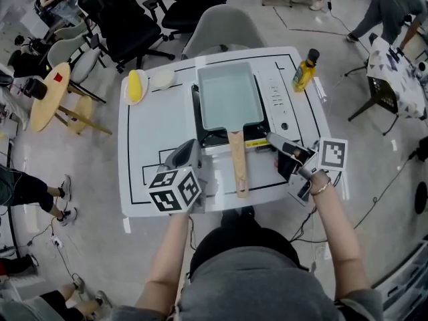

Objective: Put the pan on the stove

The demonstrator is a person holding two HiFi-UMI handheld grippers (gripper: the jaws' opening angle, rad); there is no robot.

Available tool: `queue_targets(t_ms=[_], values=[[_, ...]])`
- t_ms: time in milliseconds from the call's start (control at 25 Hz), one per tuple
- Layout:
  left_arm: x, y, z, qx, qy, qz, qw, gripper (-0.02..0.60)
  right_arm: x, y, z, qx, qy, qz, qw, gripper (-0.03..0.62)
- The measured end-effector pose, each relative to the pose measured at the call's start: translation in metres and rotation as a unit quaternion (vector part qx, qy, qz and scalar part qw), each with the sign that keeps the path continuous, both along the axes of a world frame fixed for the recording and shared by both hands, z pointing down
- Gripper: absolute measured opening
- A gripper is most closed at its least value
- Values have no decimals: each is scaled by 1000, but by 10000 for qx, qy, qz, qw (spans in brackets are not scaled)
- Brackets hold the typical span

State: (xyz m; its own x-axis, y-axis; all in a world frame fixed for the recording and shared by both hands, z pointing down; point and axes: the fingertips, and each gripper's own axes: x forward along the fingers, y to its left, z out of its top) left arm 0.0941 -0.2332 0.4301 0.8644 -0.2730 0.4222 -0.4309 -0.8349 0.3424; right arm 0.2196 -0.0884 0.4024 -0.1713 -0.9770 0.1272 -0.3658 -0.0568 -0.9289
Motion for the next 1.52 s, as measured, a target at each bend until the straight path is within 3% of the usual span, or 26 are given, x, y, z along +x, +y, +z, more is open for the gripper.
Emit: queue_targets(t_ms=[280,400,520,720,1000,1320,1520], values=[[-2,2,-5,145,-15,-12,9999,6,11,9,-10,-241,1105,529,9922,59],[-3,3,-7,174,-4,-56,9998,6,21,19,2,-745,1776,801,9780,11],[-5,3,-8,234,-3,-82,9997,6,24,21,2,-852,2453,880,9617,4],[-8,4,-12,300,-4,-120,9995,6,28,28,1,-1026,3150,1170,9363,3],[-12,6,-13,342,26,-142,9993,6,26,31,1,-1096,3848,1269,9076,3],[-12,8,-17,388,54,-161,9991,6,19,27,-3,-1061,4257,1166,8910,3],[-12,8,-18,404,56,-171,9990,6,21,26,-5,-1054,4320,1248,8869,3]])
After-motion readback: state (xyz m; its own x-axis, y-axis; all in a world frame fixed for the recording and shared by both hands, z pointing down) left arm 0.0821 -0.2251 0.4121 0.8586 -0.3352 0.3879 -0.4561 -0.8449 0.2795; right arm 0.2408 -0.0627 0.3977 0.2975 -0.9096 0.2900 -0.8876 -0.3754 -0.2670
